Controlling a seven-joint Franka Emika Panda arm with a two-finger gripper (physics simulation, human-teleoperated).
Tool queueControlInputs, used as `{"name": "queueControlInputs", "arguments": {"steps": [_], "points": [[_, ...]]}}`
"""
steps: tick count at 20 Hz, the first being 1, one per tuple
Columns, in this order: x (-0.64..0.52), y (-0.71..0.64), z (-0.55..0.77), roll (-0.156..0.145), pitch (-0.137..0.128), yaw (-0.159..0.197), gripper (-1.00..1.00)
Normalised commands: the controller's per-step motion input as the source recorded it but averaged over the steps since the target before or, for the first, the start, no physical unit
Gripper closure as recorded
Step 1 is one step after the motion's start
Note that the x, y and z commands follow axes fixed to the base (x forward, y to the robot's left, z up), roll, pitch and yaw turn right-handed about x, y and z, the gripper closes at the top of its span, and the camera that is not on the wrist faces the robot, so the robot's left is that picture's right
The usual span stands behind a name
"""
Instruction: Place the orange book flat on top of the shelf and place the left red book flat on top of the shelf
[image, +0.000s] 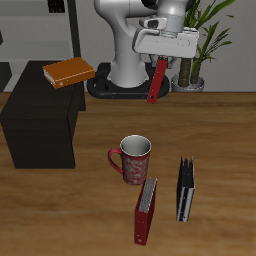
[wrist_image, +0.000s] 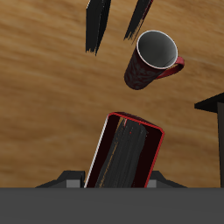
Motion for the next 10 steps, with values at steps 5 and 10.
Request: {"name": "queueControlInputs", "arguments": {"steps": [5,10], "points": [[0.05,-0.35,0.28,-0.082,-0.031,0.041,1.00],[0.13,-0.49,0.46,-0.094,-0.007,0.015,1.00]]}}
